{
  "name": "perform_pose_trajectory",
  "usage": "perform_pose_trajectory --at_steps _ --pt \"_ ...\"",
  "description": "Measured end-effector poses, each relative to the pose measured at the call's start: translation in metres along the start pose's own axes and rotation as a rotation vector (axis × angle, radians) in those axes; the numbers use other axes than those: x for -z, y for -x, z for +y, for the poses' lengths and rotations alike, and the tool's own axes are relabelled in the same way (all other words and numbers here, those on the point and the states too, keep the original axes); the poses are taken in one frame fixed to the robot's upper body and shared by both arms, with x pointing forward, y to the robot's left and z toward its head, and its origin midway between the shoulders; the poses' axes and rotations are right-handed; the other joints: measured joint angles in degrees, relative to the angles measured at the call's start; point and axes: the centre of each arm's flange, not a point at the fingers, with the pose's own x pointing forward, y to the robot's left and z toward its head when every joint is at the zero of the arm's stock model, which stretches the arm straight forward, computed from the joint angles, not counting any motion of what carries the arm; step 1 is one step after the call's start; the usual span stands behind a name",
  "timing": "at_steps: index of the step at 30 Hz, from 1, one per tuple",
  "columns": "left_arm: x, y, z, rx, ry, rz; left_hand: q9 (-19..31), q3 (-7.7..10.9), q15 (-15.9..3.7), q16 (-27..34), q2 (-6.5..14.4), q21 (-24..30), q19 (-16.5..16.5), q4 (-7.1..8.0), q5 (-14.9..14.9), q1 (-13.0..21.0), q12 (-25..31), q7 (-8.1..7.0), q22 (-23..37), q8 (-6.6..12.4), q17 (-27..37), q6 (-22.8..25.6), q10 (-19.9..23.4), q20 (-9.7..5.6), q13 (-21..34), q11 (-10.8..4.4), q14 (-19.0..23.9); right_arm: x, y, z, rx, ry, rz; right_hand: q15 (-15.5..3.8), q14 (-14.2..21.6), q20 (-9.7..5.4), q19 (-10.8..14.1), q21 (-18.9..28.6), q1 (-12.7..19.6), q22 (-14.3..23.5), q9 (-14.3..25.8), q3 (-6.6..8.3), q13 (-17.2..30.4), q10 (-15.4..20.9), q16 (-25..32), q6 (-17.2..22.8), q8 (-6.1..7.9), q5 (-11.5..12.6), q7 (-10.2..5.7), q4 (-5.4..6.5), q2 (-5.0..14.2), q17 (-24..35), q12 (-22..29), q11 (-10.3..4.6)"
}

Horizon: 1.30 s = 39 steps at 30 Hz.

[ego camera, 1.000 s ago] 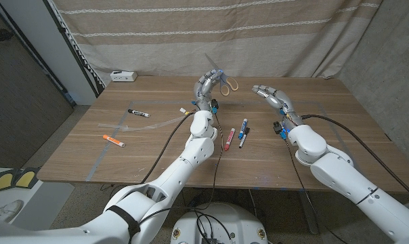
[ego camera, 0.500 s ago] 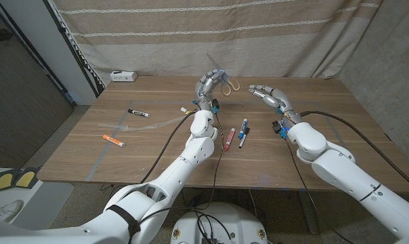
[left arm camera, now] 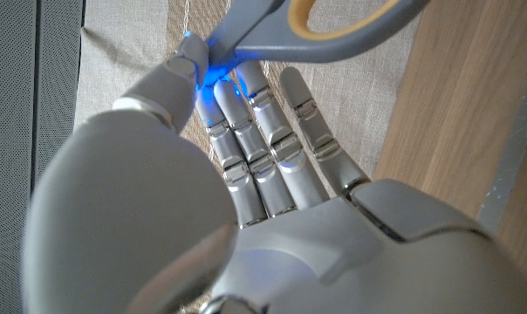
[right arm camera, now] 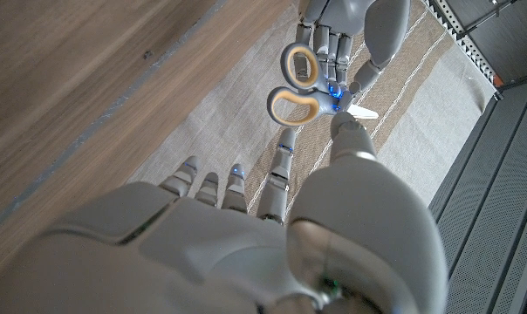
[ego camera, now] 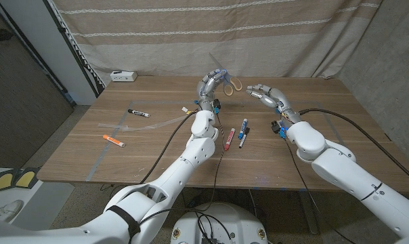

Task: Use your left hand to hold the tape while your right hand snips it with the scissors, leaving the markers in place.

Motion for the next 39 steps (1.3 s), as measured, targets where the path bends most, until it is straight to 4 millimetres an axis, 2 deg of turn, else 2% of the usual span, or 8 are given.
perform_pose_trajectory --at_steps 6,7,17,24,28,31,39 --pt "-0.001 0.000 -0.001 0.007 0.005 -0.003 0.00 0.00 0.00 0.08 0.00 0.00 0.00 0.00 0.14 0.00 0.00 0.01 0.00 0.00 0.01 -0.01 0.00 0.00 0.00 0.00 0.00 -0.004 0.003 0.007 -0.011 -0.013 -0.006 -0.22 0.23 0.00 0.00 0.00 0.30 0.00 0.00 0.00 0.00 0.00 0.00 -0.31 -0.44 0.00 0.73 0.00 0.30 0.00 0.00 0.00" --pt "0.000 0.002 -0.003 0.012 0.012 -0.002 0.00 0.00 0.00 0.08 0.00 0.00 0.00 0.00 0.14 0.00 0.00 0.01 0.00 0.00 0.01 -0.01 0.01 0.00 0.00 0.00 0.00 -0.001 0.003 0.003 0.030 0.032 0.002 -0.22 0.23 0.00 0.01 0.00 0.30 0.00 0.00 0.00 0.00 -0.01 0.00 -0.49 -0.44 0.00 1.00 0.00 0.30 0.00 0.00 0.00" --pt "0.002 0.002 -0.005 0.018 0.040 0.019 0.00 -0.01 0.00 0.07 0.00 0.00 -0.11 0.01 0.24 0.00 0.00 0.02 0.00 0.00 0.05 -0.02 0.02 -0.11 -0.01 0.01 0.00 -0.006 0.007 0.009 0.074 0.085 0.002 -0.22 0.23 0.00 0.01 0.00 0.61 0.00 -0.01 0.00 0.00 -0.53 0.00 -1.14 -0.88 0.00 2.81 -0.01 0.61 -0.01 0.00 0.54" --pt "0.003 0.002 -0.007 0.021 0.046 0.030 0.00 -0.01 0.00 0.06 0.00 0.00 -0.10 0.01 0.23 0.00 0.00 0.03 0.00 0.00 0.05 -0.03 0.02 -0.11 -0.01 0.02 0.00 -0.009 0.009 0.012 0.115 0.123 -0.003 -0.63 0.64 0.42 0.46 0.29 0.91 0.00 -0.01 0.00 0.00 -0.60 0.23 -1.03 -0.88 0.00 2.87 -0.01 0.91 -0.01 0.25 0.60" --pt "0.003 0.002 -0.008 0.021 0.049 0.037 0.00 -0.01 0.00 0.05 0.00 0.00 -0.10 0.01 0.22 0.00 0.00 0.04 0.00 0.00 0.05 -0.04 0.02 -0.11 -0.01 0.02 0.00 -0.011 0.010 0.015 0.145 0.157 -0.010 -1.14 1.15 -0.01 1.08 0.68 1.20 0.00 -0.01 -0.01 0.00 0.02 0.46 -0.28 -0.88 0.00 3.14 -0.01 1.20 -0.01 0.26 -0.02" --pt "0.004 0.002 -0.007 0.020 0.051 0.042 0.00 -0.01 0.00 0.03 0.00 0.00 -0.10 0.01 0.21 0.00 0.00 0.04 0.00 0.00 0.04 -0.04 0.03 -0.11 -0.01 0.03 0.00 -0.014 0.010 0.018 0.158 0.175 -0.016 -1.55 1.56 0.33 1.42 0.74 1.22 0.00 -0.01 0.16 0.00 0.26 0.46 0.25 -0.88 0.00 3.49 -0.18 1.22 -0.01 0.70 -0.23" --pt "0.006 0.000 -0.009 0.019 0.065 0.055 0.00 -0.01 0.00 0.01 0.00 0.44 -0.10 0.01 0.17 0.00 0.00 0.05 0.00 0.00 0.00 -0.05 0.01 -0.11 0.04 0.01 0.00 -0.022 0.009 0.026 0.201 0.243 -0.031 -1.63 2.10 0.41 2.10 0.74 2.05 0.00 -0.01 0.33 0.00 1.17 0.46 1.04 -0.87 0.00 3.67 -0.35 0.98 -0.16 1.12 -0.09"
